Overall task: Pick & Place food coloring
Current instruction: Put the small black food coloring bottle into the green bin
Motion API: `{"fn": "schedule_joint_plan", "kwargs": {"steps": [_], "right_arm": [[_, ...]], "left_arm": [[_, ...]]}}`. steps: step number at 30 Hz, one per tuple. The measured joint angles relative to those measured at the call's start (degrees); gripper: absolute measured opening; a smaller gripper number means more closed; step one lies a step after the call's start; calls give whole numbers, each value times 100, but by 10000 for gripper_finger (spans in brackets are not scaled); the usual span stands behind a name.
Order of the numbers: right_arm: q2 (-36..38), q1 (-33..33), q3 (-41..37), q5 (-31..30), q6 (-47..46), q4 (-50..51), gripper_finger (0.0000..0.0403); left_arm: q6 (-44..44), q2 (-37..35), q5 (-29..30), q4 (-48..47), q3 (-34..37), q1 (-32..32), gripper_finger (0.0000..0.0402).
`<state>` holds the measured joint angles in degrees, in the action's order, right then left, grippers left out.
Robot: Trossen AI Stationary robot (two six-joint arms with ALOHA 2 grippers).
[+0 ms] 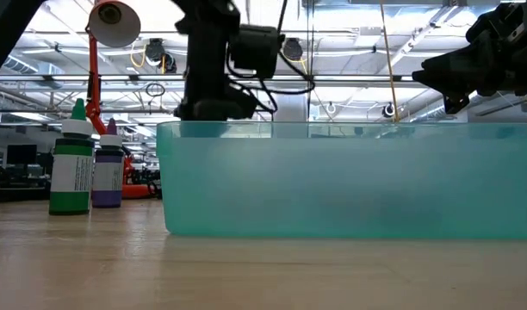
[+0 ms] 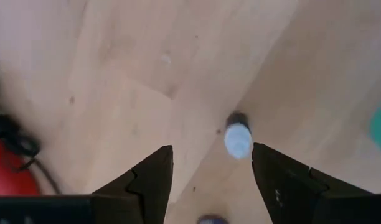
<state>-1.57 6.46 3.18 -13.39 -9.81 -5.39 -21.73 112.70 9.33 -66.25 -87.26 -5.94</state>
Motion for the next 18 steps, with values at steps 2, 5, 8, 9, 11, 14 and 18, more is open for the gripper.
{"fn": "schedule_joint_plan", "kwargs": {"steps": [2, 5, 8, 9, 11, 14, 18], "right_arm": [[-1, 0, 0, 0, 0, 0, 105], [-1, 0, 0, 0, 0, 0, 105], [-1, 0, 0, 0, 0, 0, 105], [-1, 0, -2, 0, -1, 0, 105], [1, 0, -2, 0, 1, 0, 105], [1, 0, -1, 0, -1, 0, 105], [-1, 0, -1, 0, -1, 0, 105]], "left_arm": [[-4, -99, -122, 371, 257, -97, 218], [-20, -214, -180, 688, 487, -169, 220], [-46, -222, -157, 755, 590, -187, 219], [-46, -222, -158, 792, 625, -187, 218], [-47, -222, -159, 857, 711, -187, 215], [-89, -222, -246, 966, 834, -187, 209], [-141, -222, -339, 1056, 912, -169, 201]]}}
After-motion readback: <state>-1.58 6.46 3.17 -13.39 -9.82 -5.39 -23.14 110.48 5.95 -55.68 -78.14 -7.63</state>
